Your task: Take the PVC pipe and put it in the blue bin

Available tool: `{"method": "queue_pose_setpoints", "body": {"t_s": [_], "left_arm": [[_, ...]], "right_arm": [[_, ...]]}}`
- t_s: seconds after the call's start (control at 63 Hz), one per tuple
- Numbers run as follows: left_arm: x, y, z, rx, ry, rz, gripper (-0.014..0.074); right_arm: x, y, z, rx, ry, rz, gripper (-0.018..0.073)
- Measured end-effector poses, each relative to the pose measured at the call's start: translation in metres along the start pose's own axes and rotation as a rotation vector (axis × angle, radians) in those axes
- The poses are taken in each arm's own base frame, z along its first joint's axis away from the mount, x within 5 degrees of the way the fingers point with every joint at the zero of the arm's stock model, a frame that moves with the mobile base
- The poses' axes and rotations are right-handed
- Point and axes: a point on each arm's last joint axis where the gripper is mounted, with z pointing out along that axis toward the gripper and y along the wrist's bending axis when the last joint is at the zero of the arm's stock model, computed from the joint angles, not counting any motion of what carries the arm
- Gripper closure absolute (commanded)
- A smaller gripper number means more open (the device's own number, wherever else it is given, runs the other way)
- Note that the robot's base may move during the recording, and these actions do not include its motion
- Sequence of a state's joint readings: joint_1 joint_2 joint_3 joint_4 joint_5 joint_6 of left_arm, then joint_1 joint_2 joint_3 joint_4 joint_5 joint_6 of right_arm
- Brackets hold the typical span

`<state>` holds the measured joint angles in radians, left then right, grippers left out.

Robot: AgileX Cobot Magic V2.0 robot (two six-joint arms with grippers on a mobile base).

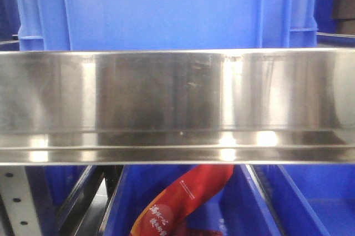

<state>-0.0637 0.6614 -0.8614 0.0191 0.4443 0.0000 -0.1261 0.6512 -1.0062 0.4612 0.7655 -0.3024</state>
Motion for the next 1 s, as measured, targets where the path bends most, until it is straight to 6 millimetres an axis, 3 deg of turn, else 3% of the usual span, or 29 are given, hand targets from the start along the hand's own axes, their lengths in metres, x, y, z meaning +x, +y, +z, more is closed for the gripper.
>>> {"method": "queue_pose_setpoints", "body": {"t_s": [0.999], "left_arm": [[0.0, 0.0, 0.0, 0.0, 0.0, 0.0, 0.0708]], "right_arm": [[0.0, 0.0, 0.0, 0.0, 0.0, 0.0, 0.0722]]}}
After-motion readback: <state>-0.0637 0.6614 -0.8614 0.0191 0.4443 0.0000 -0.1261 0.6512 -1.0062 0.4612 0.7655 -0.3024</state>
